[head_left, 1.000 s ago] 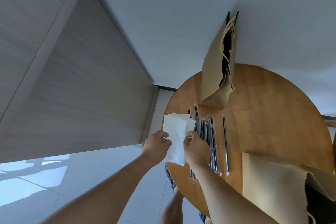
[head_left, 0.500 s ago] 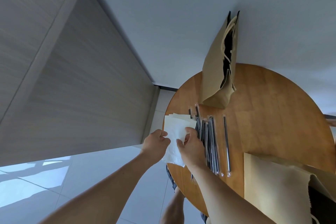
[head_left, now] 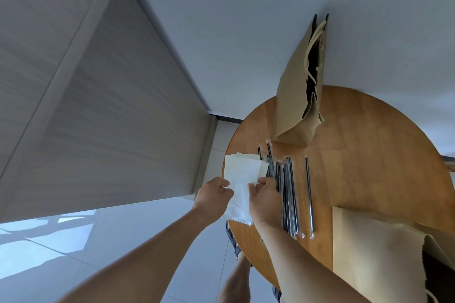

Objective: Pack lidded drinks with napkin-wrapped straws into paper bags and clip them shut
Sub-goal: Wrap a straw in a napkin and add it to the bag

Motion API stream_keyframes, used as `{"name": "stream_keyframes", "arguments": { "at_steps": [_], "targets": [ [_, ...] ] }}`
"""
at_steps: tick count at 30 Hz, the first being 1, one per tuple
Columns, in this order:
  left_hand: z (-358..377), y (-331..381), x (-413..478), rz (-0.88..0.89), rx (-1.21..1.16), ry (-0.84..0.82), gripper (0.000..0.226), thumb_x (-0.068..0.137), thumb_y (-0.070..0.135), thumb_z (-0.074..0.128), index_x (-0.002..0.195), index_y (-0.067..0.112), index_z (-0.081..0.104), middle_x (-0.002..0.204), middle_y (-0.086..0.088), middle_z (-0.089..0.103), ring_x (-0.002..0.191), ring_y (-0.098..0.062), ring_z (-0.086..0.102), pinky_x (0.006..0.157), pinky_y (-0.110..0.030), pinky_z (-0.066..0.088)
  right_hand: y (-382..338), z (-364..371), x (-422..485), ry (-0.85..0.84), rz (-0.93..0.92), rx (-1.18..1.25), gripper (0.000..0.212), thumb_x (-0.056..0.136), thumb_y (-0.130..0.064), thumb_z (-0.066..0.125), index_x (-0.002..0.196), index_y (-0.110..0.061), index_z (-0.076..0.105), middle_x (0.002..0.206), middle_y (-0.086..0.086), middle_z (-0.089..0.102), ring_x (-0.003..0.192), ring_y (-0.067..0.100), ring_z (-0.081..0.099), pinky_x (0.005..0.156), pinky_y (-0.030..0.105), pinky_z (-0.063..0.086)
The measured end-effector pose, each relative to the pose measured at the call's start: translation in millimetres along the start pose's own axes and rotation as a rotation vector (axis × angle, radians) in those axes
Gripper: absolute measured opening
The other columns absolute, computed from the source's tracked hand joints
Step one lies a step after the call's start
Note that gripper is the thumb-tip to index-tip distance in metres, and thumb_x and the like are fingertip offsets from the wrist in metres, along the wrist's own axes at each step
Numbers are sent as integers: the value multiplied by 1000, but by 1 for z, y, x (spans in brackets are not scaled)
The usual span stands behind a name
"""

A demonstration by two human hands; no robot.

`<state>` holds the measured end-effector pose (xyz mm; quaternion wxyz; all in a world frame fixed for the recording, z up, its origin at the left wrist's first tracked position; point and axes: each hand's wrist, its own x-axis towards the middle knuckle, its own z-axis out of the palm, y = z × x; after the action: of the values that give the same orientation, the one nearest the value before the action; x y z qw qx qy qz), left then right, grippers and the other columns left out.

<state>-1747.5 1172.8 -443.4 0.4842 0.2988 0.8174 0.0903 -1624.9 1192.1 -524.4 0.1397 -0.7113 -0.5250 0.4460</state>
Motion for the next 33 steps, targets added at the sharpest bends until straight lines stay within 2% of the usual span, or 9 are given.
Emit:
{"name": "stream_keyframes", "arguments": {
  "at_steps": [2, 6, 9, 15, 20, 25, 28, 30, 33],
  "targets": [
    [1, 0, -2, -3, -2, -5, 36, 96, 16, 48, 132, 13, 55, 130, -2, 59, 114, -22, 61, 94, -29, 49, 0, 0, 1, 11, -1, -17, 19, 97, -24, 58, 105, -7, 54, 88, 7, 71, 78, 26, 70, 62, 34, 56],
    [1, -1, -1, -1, -5, -9, 34, 97, 17, 49, 131, 14, 54, 130, -1, 58, 111, -21, 62, 80, -21, 46, 1, 0, 0, 24, -54, -108, 16, 101, -27, 51, 104, -11, 52, 77, 2, 67, 67, 24, 67, 56, 36, 56],
    [2, -1, -1, -2, -5, -10, 35, 97, 17, 49, 131, 14, 54, 129, -1, 59, 112, -20, 62, 80, -20, 45, 2, 1, -4, 48, -113, -153, 16, 100, -29, 51, 102, -13, 50, 72, -3, 60, 64, 23, 67, 45, 24, 42],
    [4, 1, 4, 4, 13, 63, 36, 95, 19, 52, 130, 12, 54, 132, -9, 59, 116, -26, 58, 94, -37, 51, -5, -4, -10, 218, -298, -74, 10, 88, -20, 68, 93, -11, 67, 120, 7, 62, 113, 24, 55, 88, 40, 53],
    [3, 11, 6, -15, -259, 29, 54, 89, 39, 60, 132, 8, 52, 130, -12, 60, 114, -27, 59, 95, -41, 50, -25, -25, -18, -40, -109, 505, 16, 86, -7, 64, 81, -21, 57, 76, -5, 64, 73, 13, 60, 69, 40, 54],
    [16, 24, 2, -164, -632, -190, 31, 87, 21, 72, 113, 4, 66, 108, -14, 72, 99, -31, 68, 86, -41, 57, -12, -58, -19, -119, 108, 802, 4, 76, -33, 63, 79, -30, 63, 86, -1, 69, 78, 20, 67, 61, 31, 54],
    [28, 30, 0, -142, -635, -181, 24, 90, 14, 67, 112, 5, 66, 113, -14, 70, 104, -33, 66, 94, -49, 54, 26, -75, -8, 112, 102, 605, 3, 90, -23, 66, 88, -24, 64, 91, 4, 68, 88, 27, 67, 67, 29, 49],
    [35, 33, -2, -115, -603, -161, 19, 93, 16, 64, 112, 11, 65, 111, -9, 69, 102, -29, 65, 94, -47, 54, 58, -84, 4, 256, 129, 198, 9, 91, -11, 63, 100, -13, 63, 100, 7, 66, 99, 33, 64, 76, 32, 45],
    [44, 32, -4, -36, -439, -127, 18, 97, 24, 60, 113, 19, 63, 108, 0, 68, 98, -21, 64, 85, -37, 53, 93, -91, 15, 190, 169, -230, 32, 92, -11, 60, 122, -2, 58, 121, 17, 58, 109, 36, 60, 86, 40, 48]
  ]
}}
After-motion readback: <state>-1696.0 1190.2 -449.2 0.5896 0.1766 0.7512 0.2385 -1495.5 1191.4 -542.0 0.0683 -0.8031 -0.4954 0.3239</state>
